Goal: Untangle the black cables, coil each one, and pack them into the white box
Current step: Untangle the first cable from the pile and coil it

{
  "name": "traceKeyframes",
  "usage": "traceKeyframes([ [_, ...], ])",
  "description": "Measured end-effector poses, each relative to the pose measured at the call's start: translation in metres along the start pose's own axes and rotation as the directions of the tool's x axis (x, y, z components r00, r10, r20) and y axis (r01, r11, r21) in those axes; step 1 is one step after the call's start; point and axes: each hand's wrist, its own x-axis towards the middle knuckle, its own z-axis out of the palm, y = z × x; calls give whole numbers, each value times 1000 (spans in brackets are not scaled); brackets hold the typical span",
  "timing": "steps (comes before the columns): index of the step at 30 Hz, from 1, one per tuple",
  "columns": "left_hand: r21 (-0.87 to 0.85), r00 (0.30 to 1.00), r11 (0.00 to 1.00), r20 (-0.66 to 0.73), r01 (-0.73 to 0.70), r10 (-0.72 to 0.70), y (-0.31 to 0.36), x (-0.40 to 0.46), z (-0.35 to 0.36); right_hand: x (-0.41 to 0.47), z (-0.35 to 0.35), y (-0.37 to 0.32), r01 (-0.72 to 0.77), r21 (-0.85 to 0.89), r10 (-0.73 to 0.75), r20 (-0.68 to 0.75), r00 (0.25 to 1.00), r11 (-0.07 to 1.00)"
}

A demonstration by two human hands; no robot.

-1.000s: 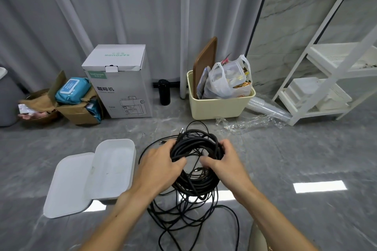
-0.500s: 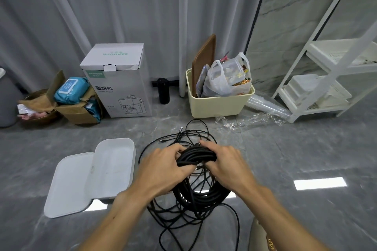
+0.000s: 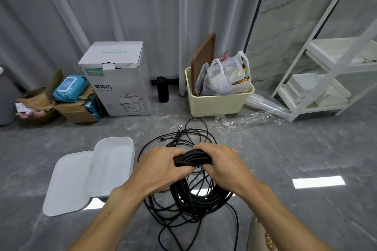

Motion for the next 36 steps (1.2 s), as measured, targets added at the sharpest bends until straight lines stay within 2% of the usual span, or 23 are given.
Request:
traceKeyframes([
  [3,-84,998,996,50,-21,26,-1,1,-7,0,2,1,-16,36,17,-19,1000,999],
  [6,-245,989,970,142,-4,40,-6,-1,-18,2,1,5,-47,88,48,-16,999,995],
  [10,-373,994,928,110,26,16,-18,-2,-28,1,-2,10,-120,176,120,13,993,977],
  [14,-311,999,950,23,-37,46,-22,-1,-26,0,-4,9,-199,247,210,-19,978,948],
  [19,-84,999,996,-49,7,-11,-30,4,-18,1,-7,6,-279,352,327,-85,941,893],
  [22,-198,1000,980,-18,18,-22,-21,4,-10,3,-3,1,-293,445,373,-102,922,846],
  [24,-415,996,907,-29,67,-87,-10,3,-4,3,1,-2,-289,485,393,-125,911,825],
  [27,-729,967,647,83,223,-241,2,2,-2,4,4,-5,-266,516,396,-158,905,814],
  [29,-799,949,521,194,301,-250,4,0,-4,4,3,-6,-253,492,386,-189,903,833],
  [31,-829,938,444,262,339,-227,6,-3,-5,3,2,-7,-240,424,358,-225,906,873],
  [34,-858,936,378,297,348,-188,6,-3,-1,3,3,-9,-242,357,341,-248,907,902],
  [36,-897,932,258,331,360,-148,4,-1,1,3,3,-8,-244,321,335,-270,903,915],
])
